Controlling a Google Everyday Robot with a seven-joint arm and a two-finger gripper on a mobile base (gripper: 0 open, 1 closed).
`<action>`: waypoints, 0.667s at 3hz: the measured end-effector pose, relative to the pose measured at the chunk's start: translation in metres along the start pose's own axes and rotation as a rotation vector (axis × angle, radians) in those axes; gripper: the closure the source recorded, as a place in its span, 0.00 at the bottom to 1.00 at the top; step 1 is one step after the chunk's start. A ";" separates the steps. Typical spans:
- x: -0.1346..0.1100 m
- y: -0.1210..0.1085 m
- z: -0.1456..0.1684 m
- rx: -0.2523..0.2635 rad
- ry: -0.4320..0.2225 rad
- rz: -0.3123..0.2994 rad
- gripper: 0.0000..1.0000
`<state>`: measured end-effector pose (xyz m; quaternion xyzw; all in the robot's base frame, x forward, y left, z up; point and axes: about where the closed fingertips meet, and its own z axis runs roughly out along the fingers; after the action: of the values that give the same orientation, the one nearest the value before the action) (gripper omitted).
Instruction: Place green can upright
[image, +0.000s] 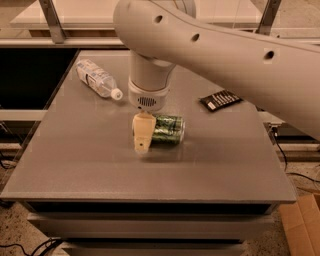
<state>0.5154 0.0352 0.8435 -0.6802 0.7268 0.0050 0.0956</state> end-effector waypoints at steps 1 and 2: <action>-0.001 0.001 0.002 -0.011 -0.008 -0.016 0.42; -0.006 -0.001 -0.002 -0.013 -0.017 -0.034 0.65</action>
Offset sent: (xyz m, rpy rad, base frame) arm 0.0033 0.0097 0.0107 0.0222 0.0073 0.0578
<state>0.5163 0.0404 0.8468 -0.6928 0.7144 0.0140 0.0973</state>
